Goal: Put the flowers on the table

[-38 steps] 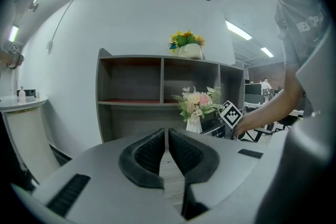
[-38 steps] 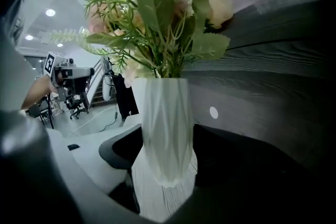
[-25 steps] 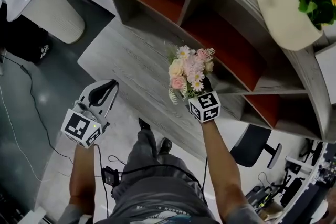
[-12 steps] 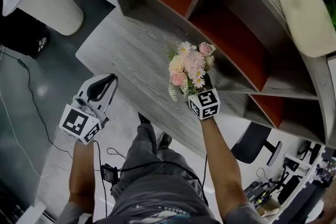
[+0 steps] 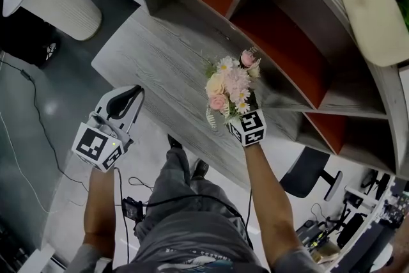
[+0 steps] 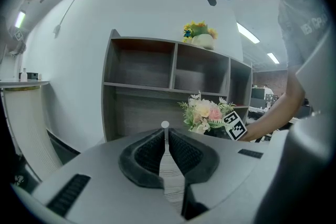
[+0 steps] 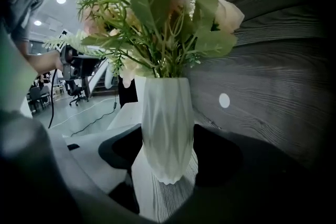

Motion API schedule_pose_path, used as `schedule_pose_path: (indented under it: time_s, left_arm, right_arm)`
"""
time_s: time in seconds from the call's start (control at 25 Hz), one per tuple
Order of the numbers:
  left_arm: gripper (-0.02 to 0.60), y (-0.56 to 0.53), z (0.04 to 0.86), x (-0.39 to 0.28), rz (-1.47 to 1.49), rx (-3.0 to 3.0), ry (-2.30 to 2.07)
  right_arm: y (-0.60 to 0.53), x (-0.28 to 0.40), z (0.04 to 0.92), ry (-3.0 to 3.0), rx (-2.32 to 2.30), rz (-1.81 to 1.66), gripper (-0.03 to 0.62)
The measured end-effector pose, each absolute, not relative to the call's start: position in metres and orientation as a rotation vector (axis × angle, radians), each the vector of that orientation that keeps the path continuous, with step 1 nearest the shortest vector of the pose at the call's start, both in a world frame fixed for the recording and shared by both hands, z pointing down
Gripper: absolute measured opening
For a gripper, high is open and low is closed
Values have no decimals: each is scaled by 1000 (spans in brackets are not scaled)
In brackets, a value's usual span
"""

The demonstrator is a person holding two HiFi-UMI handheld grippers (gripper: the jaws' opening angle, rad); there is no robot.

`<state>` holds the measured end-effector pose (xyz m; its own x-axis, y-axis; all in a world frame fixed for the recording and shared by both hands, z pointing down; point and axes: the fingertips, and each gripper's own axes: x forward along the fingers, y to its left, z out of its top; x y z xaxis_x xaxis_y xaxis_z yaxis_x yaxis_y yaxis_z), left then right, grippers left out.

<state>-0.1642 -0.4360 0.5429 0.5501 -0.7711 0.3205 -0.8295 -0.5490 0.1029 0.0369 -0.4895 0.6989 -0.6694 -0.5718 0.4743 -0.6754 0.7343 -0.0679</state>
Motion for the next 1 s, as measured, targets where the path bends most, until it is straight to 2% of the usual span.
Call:
schedule_pose_path:
  time_s: [0.6,1.0]
  left_arm:
    - [38,-449,517,-172,337,2578,-1363]
    - [37,-433,483,-166,346,2624,-1406]
  right_arm:
    - [-490,29,691,-2461,856,299,348]
    - [-473,61,652,-2444,913,249,348]
